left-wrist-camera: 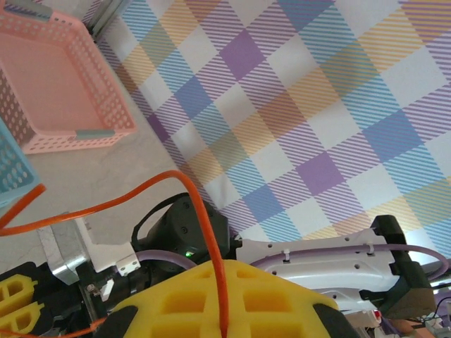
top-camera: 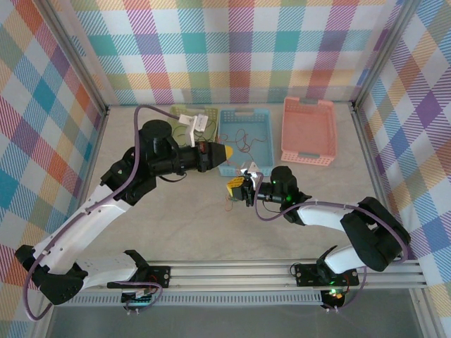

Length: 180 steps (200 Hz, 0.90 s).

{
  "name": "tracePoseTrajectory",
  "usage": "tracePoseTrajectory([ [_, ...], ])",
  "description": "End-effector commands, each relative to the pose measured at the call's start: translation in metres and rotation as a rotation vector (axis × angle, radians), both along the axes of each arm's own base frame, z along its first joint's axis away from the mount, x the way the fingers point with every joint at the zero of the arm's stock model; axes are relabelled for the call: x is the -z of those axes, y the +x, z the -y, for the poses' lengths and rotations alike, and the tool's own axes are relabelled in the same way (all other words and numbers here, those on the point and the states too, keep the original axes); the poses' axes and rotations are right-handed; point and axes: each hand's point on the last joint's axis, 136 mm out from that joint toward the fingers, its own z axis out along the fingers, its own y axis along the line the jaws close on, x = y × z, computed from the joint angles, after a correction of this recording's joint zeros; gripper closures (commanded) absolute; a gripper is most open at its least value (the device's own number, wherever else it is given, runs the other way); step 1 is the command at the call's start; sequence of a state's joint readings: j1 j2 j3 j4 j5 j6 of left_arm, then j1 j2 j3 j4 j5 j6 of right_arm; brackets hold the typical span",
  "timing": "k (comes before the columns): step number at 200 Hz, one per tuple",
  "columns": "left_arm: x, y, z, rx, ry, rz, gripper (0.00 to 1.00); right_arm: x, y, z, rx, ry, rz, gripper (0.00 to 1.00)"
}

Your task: Untangle the cables

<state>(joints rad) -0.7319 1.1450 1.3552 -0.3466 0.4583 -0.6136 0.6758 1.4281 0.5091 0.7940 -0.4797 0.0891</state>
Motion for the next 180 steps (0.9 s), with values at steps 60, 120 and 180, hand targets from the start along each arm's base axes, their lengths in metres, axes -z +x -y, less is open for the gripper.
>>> tracePoseTrajectory([
  [60, -0.037, -0.020, -0.002, 0.056, -0.056, 0.029, 1.00, -0.008, -0.001, -0.005, -0.020, 0.028, 0.026, 0.85],
  [120, -0.054, -0.024, -0.003, 0.069, -0.080, 0.042, 1.00, -0.005, 0.000, -0.004, -0.014, 0.017, 0.018, 0.86],
  [180, -0.079, -0.029, -0.004, 0.086, -0.111, 0.064, 1.00, 0.001, 0.004, -0.004, 0.004, -0.008, -0.003, 0.87],
])
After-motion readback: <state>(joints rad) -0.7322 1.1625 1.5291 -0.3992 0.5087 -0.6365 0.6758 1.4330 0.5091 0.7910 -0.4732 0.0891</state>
